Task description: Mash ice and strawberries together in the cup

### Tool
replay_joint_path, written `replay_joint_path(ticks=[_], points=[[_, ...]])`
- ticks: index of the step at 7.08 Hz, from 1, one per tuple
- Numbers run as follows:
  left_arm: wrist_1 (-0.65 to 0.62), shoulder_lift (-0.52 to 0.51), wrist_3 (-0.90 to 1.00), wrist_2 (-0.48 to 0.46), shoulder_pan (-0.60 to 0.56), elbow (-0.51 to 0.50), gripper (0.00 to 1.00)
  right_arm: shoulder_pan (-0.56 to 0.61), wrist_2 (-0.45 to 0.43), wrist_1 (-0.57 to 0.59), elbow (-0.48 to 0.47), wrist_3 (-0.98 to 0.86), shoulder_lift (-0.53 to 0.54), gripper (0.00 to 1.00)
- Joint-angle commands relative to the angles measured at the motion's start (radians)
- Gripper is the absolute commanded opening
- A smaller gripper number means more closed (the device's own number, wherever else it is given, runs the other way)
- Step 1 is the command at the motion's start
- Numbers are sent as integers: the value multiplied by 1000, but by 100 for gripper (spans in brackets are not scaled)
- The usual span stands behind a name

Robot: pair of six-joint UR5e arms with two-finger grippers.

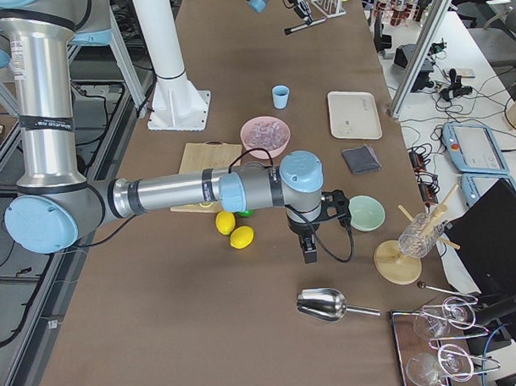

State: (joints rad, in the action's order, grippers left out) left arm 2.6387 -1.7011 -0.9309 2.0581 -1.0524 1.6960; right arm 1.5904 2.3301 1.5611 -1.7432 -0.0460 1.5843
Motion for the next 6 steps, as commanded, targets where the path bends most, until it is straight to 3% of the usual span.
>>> replay_joint_path(ticks=[1,3,6], points=[[-191,148,0,299,-130,-41,0,0,0,1,4,0,2,100],[-184,285,27,289,-133,-111,0,0,0,1,5,0,-1,100],[-178,319,301,277,-198,-304,0,0,0,1,1,0,2,100]])
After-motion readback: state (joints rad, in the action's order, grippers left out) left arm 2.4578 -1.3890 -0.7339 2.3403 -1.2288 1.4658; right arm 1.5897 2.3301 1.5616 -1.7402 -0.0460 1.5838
